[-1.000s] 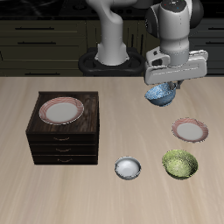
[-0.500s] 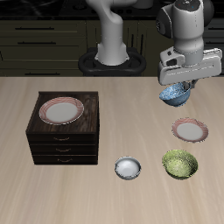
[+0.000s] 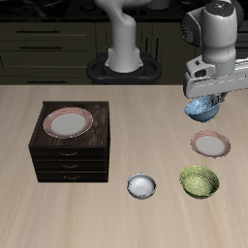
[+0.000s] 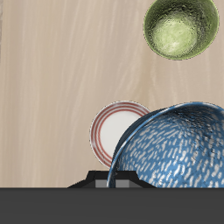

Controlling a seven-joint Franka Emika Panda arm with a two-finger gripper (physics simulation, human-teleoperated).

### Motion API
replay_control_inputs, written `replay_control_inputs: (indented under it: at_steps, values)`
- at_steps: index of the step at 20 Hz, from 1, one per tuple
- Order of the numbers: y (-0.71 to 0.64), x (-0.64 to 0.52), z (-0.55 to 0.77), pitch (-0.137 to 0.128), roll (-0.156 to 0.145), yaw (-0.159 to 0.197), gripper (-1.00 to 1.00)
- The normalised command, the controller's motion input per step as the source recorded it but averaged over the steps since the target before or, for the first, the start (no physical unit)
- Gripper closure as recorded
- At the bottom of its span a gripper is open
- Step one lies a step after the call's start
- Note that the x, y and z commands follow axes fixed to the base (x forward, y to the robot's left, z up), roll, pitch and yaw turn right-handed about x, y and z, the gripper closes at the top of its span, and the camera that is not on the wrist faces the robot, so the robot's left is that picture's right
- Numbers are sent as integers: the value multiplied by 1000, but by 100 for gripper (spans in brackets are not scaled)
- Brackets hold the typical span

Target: Place the blue bowl onto the plate that is on the left side of the table

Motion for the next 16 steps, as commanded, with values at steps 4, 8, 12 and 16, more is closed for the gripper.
replay_control_inputs:
  at_steps: [4,8,12,16]
  values:
    - [5,179,-190,35,-35,0,100]
    - [83,87,-331,34,-32,27,100]
    - [44,-11,-402,53,-3,26,100]
    - [33,59,-347,28,-37,33,100]
